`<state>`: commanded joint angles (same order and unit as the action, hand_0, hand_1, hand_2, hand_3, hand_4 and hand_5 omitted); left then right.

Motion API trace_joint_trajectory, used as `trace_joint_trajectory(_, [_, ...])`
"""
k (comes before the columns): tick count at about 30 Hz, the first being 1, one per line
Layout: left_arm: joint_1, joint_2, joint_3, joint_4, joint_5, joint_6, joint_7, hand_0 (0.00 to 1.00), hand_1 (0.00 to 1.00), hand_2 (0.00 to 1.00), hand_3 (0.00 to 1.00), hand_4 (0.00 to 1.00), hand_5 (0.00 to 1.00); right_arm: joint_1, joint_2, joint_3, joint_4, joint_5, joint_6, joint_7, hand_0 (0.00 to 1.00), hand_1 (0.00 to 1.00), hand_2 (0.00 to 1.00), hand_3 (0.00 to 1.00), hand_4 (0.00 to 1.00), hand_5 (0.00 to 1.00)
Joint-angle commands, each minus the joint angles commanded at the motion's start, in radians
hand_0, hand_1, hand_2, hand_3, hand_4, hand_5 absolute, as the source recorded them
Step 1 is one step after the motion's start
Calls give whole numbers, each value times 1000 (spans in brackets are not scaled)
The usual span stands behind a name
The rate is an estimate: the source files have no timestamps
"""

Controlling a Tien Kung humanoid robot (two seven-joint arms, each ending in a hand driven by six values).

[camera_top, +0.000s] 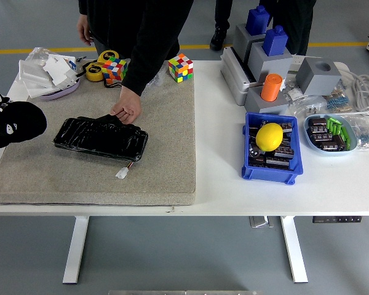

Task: Pick the rag up,wipe the panel,place it on the desk

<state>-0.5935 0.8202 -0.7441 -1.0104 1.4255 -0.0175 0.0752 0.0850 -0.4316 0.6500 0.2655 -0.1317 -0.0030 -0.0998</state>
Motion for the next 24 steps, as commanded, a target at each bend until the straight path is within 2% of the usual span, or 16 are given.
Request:
trace_joint_trajectory(6, [40, 2, -23, -1, 16, -2, -6, 334, 466, 557, 578, 523, 2, -4, -1, 2, -1, -1, 1, -2, 723, 689, 683, 588, 998, 509])
trace_joint_trajectory(24, [73, -46, -28, 52, 17, 11, -17, 341, 469, 557, 580, 528, 2, -2, 2, 12, 3, -11, -1, -2, 723, 689, 683, 588, 998, 510])
